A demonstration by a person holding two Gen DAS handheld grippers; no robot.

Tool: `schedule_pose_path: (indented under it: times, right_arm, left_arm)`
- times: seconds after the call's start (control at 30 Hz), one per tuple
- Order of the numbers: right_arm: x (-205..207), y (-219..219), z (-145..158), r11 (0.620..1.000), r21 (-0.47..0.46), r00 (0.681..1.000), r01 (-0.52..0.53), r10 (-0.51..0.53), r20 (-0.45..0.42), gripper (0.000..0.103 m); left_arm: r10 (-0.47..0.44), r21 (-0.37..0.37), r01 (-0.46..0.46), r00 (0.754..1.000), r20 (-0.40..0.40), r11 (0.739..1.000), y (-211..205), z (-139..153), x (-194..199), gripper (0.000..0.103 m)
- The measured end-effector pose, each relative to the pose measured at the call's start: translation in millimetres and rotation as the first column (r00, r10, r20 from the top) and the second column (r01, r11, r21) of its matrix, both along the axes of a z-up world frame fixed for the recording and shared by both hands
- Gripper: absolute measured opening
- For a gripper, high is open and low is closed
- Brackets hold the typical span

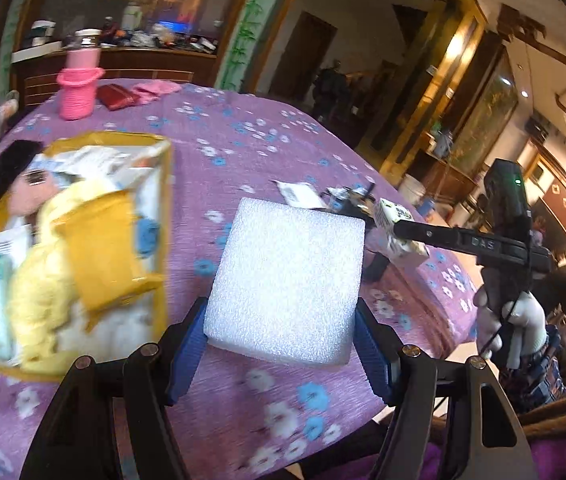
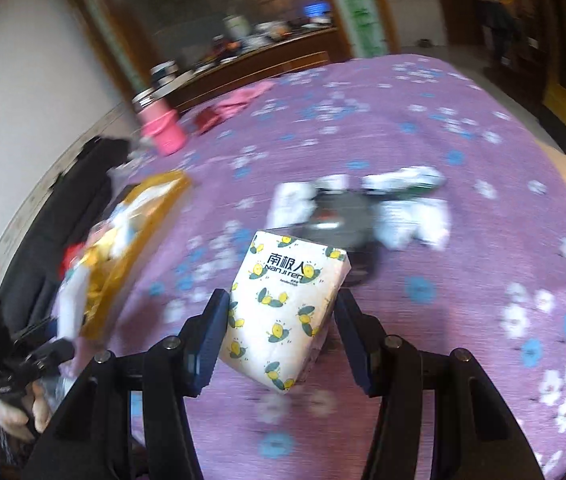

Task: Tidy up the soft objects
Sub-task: 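Carry the foam block and tissue pack into the box with both tools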

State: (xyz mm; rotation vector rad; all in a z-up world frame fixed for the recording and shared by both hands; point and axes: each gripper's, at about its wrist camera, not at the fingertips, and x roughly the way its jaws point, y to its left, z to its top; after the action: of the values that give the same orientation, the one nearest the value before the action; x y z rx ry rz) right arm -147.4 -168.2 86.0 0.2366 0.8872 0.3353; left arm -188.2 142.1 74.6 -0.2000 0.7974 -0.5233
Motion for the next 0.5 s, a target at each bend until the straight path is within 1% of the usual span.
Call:
schedule_pose_path:
  times: [0.1, 0.27, 0.4, 0.5]
  right_arm:
    - [1.9, 33.2, 5.1, 0.996, 0.004, 0.996, -0.085, 0.085, 0.007, 0.053]
    - [10.9, 82.4, 8.7, 0.980, 0.017, 0.981, -0.196, 0.196, -0.005, 0.053]
    - [17.2, 117.8, 13.2, 0.964, 0.015, 0.964, -0.265, 0.265, -0.009, 0.053]
    - [28.6, 145.2, 17.5, 0.951, 0.018, 0.951, -0.308, 0.308, -0.013, 0.053]
  left_arm:
    - [0.062, 0.006, -0.062, 0.998, 0.015, 0.998, 21.1, 4.3, -4.2, 0.072]
    - [0.193, 0.003, -0.194, 0.980, 0.052, 0.981, 63.2, 11.2, -2.0, 0.073]
    - [0.291, 0.049, -0.294, 0.955, 0.065, 0.955, 87.8, 7.9, 2.8, 0.073]
    - [0.341, 0.092, -0.346, 0.938, 0.071, 0.934, 97.7, 1.8, 6.1, 0.073]
